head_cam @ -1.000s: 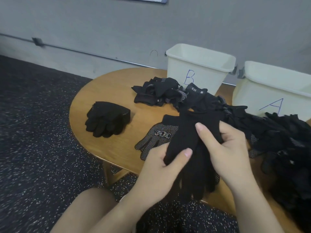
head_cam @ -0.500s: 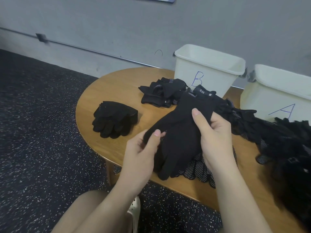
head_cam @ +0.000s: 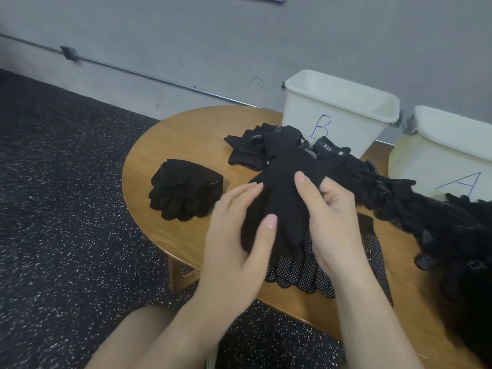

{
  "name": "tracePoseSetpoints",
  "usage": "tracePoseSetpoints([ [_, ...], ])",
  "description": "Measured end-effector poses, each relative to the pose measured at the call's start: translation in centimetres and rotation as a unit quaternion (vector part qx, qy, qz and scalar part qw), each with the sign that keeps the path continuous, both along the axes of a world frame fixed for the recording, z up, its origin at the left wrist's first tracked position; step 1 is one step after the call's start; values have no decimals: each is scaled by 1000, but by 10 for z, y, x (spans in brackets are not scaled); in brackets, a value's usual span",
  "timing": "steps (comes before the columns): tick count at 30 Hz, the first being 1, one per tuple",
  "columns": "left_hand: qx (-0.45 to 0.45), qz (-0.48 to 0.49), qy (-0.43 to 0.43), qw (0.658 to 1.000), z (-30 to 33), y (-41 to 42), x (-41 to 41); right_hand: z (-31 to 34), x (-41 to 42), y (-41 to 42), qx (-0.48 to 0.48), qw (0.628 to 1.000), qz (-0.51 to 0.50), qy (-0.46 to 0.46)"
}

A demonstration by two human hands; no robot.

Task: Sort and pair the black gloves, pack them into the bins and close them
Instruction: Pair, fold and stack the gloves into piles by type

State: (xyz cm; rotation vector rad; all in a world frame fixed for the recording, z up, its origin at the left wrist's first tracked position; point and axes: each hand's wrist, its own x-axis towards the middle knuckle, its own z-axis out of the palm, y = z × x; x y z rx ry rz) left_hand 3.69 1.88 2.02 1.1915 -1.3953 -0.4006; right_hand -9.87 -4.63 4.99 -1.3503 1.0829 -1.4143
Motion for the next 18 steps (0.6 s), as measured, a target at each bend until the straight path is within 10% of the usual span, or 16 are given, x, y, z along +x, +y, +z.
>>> tracePoseSetpoints([
  [8, 79, -19, 168, 982, 7, -3, -11, 5, 8, 15, 74, 972, 223, 5],
  [14, 136, -25, 238, 961, 10, -2, 5, -1, 2, 19, -45, 984, 34, 171],
  [18, 189, -135, 307, 923, 10, 1, 16, 1, -15, 15, 45, 986, 54, 150],
])
